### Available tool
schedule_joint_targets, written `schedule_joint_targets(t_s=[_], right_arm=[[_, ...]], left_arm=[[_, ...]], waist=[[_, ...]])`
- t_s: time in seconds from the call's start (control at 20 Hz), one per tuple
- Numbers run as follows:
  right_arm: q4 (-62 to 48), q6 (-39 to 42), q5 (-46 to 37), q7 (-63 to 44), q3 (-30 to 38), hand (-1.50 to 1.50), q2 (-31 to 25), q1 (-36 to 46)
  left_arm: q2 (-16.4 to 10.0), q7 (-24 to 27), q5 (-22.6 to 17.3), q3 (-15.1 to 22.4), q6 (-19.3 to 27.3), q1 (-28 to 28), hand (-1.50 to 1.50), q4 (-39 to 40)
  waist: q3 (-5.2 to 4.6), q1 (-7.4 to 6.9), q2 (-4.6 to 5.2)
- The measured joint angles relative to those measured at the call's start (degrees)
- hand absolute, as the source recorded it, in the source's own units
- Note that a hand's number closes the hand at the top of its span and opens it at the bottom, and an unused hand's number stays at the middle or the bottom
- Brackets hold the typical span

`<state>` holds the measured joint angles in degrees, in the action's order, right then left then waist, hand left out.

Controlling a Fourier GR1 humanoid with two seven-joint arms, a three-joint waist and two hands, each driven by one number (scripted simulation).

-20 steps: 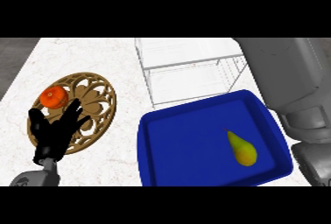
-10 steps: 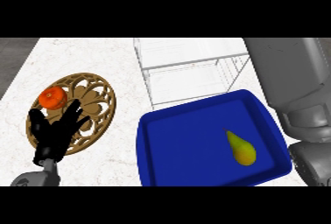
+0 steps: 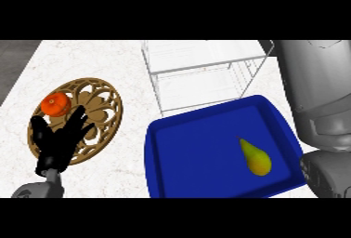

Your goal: Pick the lemon from the tray and place it in the tiered shelf

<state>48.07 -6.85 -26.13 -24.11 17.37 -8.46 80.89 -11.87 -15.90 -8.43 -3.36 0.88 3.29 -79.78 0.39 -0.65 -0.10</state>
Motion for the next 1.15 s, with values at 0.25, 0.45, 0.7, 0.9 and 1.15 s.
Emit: schedule_joint_targets(t_s=[0.25, 0.45, 0.7, 0.9, 1.15], right_arm=[[0.48, -4.16, 2.39, -0.18, 3.83, -1.5, -2.3, 0.71], [1.44, -7.39, 1.28, -1.32, 4.88, -1.5, -5.93, -0.29], [3.01, -10.46, 1.89, -3.77, 7.87, -1.5, -10.46, -2.17], [3.96, -7.59, 5.61, -4.05, 11.85, -1.5, -16.26, -4.69], [6.64, -0.87, 11.06, -4.37, 14.4, -1.5, -21.28, -9.06]], left_arm=[[-0.17, -1.86, -0.34, -0.16, -0.24, 0.46, 0.0, -0.56], [-0.4, -1.34, -0.66, -0.83, -0.74, 0.37, 0.0, -0.03], [0.34, -0.29, -0.14, -0.41, -0.55, -0.57, 0.0, -0.66], [0.8, -0.22, 0.36, -0.12, -0.07, -1.12, 0.0, -1.41], [0.69, 0.44, 0.31, -0.87, -0.37, -0.95, 0.0, -0.44]], waist=[[-0.12, 0.01, 0.03], [-0.13, 0.31, -0.04], [-0.1, 0.54, -0.14], [-0.07, 0.73, -0.18], [-0.02, 0.88, -0.26]])
